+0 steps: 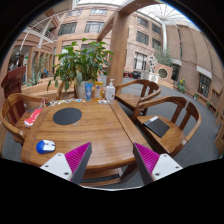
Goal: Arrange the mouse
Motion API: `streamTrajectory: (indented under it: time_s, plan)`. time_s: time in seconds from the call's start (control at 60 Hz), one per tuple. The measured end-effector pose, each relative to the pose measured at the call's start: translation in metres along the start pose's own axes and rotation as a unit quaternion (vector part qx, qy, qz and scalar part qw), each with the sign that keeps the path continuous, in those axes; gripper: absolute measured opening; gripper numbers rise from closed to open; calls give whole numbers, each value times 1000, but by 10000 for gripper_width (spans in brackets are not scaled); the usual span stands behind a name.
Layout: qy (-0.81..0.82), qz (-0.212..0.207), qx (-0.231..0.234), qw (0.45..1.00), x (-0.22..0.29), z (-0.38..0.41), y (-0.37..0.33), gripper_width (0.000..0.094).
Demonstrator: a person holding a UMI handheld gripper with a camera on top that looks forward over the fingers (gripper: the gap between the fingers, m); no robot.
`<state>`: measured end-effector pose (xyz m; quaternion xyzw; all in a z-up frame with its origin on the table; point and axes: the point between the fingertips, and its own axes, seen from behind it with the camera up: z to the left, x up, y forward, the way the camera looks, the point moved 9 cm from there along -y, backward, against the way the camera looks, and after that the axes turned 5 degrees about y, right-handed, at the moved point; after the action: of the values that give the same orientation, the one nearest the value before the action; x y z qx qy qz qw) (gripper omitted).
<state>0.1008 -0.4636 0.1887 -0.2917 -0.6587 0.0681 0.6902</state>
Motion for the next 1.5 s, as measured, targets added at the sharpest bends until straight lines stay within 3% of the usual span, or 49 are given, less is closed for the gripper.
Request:
streamTrajectory:
  time_s: [0.217, 0.433, 0.683, 1.183, 1.267, 1.383, 1.5]
  plan:
    - [-6, 45, 21, 999, -59, 14, -2, 851]
    - [-22, 83, 119, 989, -123, 102, -7, 852]
    - [-43, 50, 222, 973, -130, 224, 2, 857]
    - [-8, 49, 201, 978, -79, 317, 114, 838]
    - [-30, 49, 187, 981, -78, 324, 125, 777]
    - [-50, 46, 160, 985, -79, 323, 136, 522]
    - [-37, 49, 160, 985, -79, 324, 135, 447]
